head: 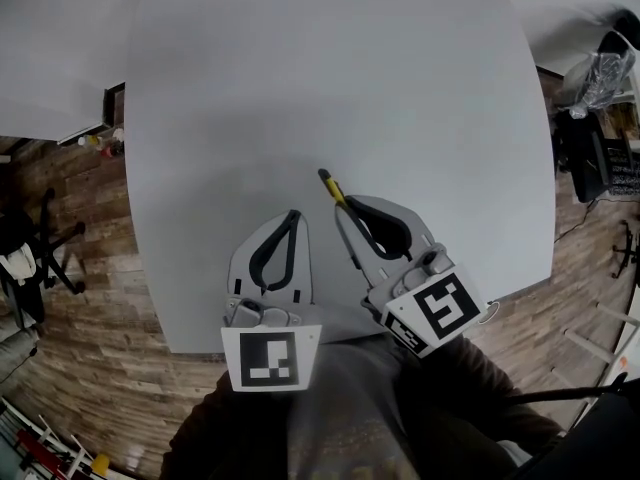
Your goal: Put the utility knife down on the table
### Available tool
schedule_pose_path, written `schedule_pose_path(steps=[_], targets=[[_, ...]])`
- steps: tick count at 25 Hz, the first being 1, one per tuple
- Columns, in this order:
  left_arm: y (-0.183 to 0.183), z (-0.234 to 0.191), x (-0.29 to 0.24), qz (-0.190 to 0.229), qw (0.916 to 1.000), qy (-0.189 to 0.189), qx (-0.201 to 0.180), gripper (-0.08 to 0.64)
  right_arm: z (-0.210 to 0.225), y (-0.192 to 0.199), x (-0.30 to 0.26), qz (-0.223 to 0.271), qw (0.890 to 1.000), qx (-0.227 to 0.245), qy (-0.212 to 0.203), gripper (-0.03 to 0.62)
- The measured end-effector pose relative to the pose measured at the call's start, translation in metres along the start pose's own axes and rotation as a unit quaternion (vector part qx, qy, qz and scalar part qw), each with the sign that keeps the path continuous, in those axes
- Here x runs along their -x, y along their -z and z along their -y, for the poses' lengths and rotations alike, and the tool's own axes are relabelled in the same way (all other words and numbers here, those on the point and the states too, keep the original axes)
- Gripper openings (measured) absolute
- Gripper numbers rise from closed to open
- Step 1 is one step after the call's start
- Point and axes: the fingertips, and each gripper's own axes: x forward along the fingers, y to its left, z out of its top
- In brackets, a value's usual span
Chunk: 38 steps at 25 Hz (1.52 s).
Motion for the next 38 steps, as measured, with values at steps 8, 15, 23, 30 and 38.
schedule_pose_path(steps=[8,15,23,30,38], targets=[[0.009,-0.004,-0.014,-0.014,0.9999,-0.002,0.001,0.002,0.010,0.011,-0.008,-0.013,1.000,-0.008,-0.001,0.026],[0.017,-0.003,-0.023,-0.024,0.9997,0.002,0.009,0.002,0.017,0.018,-0.014,-0.024,1.000,-0.015,-0.003,0.026],[0.027,-0.008,-0.032,-0.036,0.9992,0.004,0.017,0.002,0.023,0.028,-0.025,-0.035,0.999,-0.024,-0.002,0.026],[0.035,-0.013,-0.039,-0.047,0.9986,0.008,0.024,0.002,0.027,0.035,-0.034,-0.044,0.999,-0.031,-0.001,0.026],[0.040,-0.019,-0.049,-0.055,0.9980,0.010,0.029,0.002,0.035,0.040,-0.047,-0.054,0.998,-0.039,-0.001,0.026]])
